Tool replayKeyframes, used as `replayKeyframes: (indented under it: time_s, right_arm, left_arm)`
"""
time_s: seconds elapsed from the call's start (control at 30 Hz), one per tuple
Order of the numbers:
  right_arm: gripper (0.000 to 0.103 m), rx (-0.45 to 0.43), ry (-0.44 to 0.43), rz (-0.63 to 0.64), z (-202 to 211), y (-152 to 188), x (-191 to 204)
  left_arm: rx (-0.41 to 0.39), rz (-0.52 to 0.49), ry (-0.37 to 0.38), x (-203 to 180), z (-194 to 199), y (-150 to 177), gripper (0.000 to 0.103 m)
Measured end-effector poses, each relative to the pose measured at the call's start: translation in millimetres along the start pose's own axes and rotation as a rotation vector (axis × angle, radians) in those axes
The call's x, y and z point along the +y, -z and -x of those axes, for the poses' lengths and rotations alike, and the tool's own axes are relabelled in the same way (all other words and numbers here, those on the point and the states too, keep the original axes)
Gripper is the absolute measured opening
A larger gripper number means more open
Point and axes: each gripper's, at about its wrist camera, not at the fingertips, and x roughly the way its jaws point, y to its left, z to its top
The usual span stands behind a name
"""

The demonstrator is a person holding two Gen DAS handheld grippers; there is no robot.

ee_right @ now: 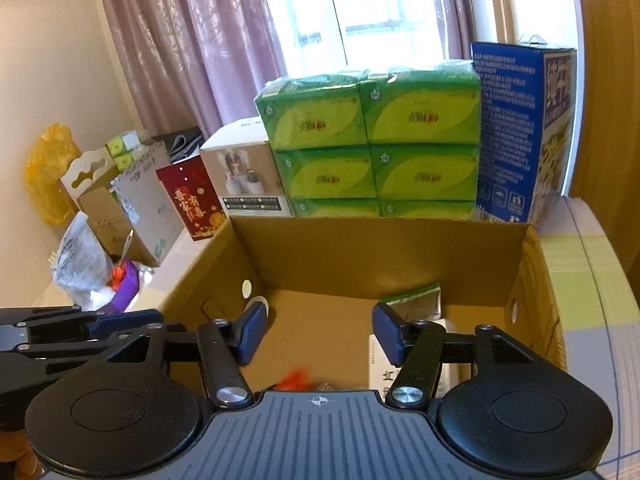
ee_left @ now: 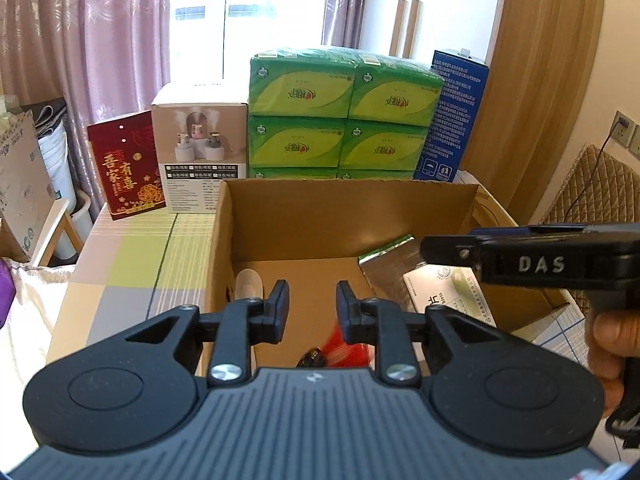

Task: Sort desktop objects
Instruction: 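Open both tools to drop the cable and red packet into the box, then withdraw both open tools from the box back toward the table items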

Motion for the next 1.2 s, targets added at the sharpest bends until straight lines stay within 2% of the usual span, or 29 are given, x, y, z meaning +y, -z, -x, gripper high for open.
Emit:
replayKeyframes:
  time_s: [0.17,0.3,0.43,0.53,0.83,0.93,0.97,1.07,1.2]
  right_arm:
    - [0.06,-0.018,-0.003,-0.011,25,9,-2]
    - [0.071,-0.036,-0.017,-0.027,54,26,1]
    - [0.077,-0.041,-0.018,0.009,85,53,10]
    - [0.079,-0.037,-0.014,0.041,103,75,17]
    - [0.081,0.006,-0.03,0.019,147,145,30]
    - [0.081,0.024,-0.034,0.028,155,164,36]
    - [0.081,0.029,-0.037,0.031,157,169,37]
    - [0.081,0.054,-0.05,0.072,160,183,43]
    - [0.081,0.08,-0.076,0.166,159,196,51]
  left_arm:
    - [-0.008,0.028,-0.005,3,18,7,0.026]
    - [-0.016,0.038,-0.012,3,38,16,0.028]
    - [-0.027,0.034,-0.021,0,64,31,0.034]
    - [-0.026,0.035,-0.029,-2,83,45,0.037]
    - [0.0,0.022,-0.06,-3,134,106,0.047]
    - [0.013,0.01,-0.057,-4,144,124,0.058]
    - [0.014,-0.003,-0.06,-6,148,131,0.066]
    - [0.015,-0.04,-0.06,-11,156,147,0.07]
    - [0.026,-0.096,-0.037,-14,156,163,0.08]
